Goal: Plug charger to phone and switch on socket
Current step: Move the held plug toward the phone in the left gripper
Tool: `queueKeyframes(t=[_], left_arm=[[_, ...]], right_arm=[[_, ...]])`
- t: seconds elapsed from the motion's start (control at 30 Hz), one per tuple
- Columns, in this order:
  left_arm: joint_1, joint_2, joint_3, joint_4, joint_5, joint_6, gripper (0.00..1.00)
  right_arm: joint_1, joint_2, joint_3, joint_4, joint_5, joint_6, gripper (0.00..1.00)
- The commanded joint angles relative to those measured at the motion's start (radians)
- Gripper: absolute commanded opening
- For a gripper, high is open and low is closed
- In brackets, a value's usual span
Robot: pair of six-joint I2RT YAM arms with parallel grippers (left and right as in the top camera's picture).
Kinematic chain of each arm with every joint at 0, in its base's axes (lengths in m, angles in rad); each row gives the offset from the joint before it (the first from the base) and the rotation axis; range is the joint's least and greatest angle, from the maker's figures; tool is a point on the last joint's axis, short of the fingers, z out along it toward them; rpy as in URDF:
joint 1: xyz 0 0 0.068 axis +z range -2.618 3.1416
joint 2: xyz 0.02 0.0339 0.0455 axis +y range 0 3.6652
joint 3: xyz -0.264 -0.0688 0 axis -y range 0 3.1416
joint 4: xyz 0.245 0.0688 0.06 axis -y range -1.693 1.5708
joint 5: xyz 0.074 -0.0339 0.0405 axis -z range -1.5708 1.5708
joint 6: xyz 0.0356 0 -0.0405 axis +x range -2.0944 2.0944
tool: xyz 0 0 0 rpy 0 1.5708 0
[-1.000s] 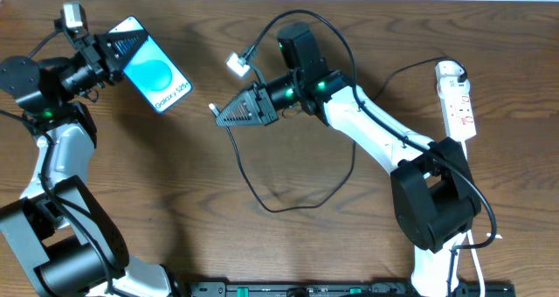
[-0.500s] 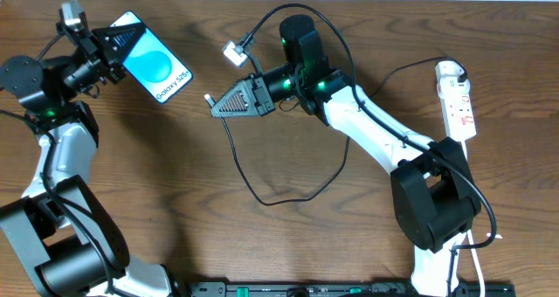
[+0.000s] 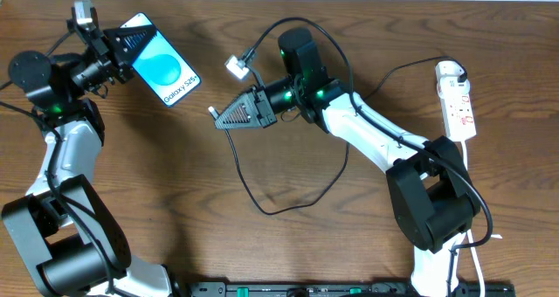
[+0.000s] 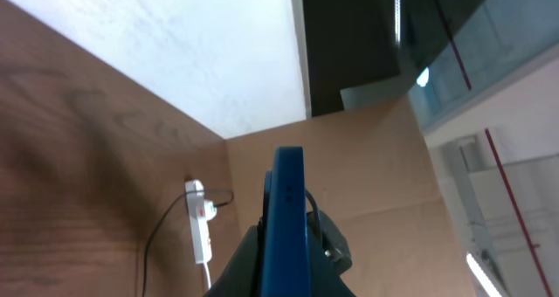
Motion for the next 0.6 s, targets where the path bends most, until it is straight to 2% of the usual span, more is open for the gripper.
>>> queueKeyframes(t=[0.0,0.57], left_arm=[[0.000,0.009,0.009,-0.053,0.005,0.101,0.07],[-0.011,0.017,-0.022,-0.094,0.013,0.221,0.07]], right_arm=[[0.005,0.014,-0.021,0.003,0.000,-0.089,0.01],[0.009,0.014,-0.084,0.008,0.052,-0.195,0.01]])
